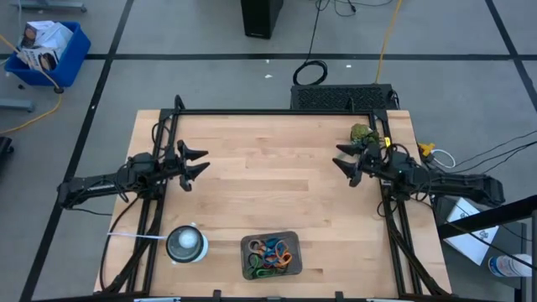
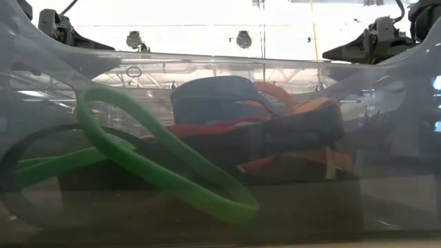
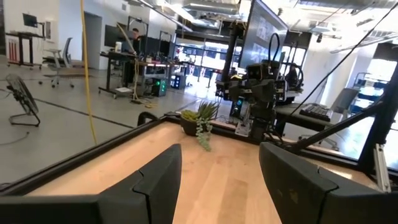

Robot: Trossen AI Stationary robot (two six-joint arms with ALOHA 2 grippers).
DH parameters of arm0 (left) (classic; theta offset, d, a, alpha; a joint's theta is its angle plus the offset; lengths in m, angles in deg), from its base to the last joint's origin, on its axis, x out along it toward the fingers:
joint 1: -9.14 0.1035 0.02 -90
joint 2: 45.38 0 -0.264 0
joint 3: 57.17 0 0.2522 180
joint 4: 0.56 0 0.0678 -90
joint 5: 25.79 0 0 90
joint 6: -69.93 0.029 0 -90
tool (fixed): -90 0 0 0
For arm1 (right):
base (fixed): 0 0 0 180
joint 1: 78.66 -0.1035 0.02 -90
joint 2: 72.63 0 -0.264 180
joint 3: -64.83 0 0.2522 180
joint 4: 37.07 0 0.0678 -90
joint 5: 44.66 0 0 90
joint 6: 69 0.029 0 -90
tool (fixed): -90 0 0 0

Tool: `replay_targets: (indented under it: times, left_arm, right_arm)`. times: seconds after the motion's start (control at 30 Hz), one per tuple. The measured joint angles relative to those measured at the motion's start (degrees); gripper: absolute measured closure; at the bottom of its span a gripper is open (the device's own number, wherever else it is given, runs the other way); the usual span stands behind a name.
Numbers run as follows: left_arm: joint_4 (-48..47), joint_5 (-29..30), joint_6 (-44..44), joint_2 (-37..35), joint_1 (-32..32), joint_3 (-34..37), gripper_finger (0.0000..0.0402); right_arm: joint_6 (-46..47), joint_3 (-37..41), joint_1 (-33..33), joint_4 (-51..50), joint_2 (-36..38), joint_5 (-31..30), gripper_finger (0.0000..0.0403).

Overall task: Pick and place rubber bands into bin
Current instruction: Return to Home Position

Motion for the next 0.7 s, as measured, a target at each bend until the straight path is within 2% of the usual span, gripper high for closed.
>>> replay_targets:
  times: [0.17, 0.37, 0.57, 0.7]
  left_arm:
    - [-0.03, -0.41, -0.18, 0.00, 0.00, 0.00, 0.0178]
    - [0.60, -5.99, -0.61, -0.70, -0.01, -0.02, 0.0178]
    - [-1.45, -4.64, -0.10, -3.79, 0.00, -0.07, 0.0178]
    - [-1.53, -4.46, 0.70, -3.74, 0.00, -0.07, 0.0178]
  right_arm:
    - [0.19, 0.09, -0.24, -3.18, 2.74, 0.00, 0.0117]
    - [-0.48, 0.15, -0.46, -9.10, 9.42, -0.04, 0.0116]
    - [-0.98, 0.24, -0.64, -15.16, 17.32, -0.26, 0.0121]
    - [-1.14, 0.17, -0.66, -16.23, 17.28, -0.24, 0.0118]
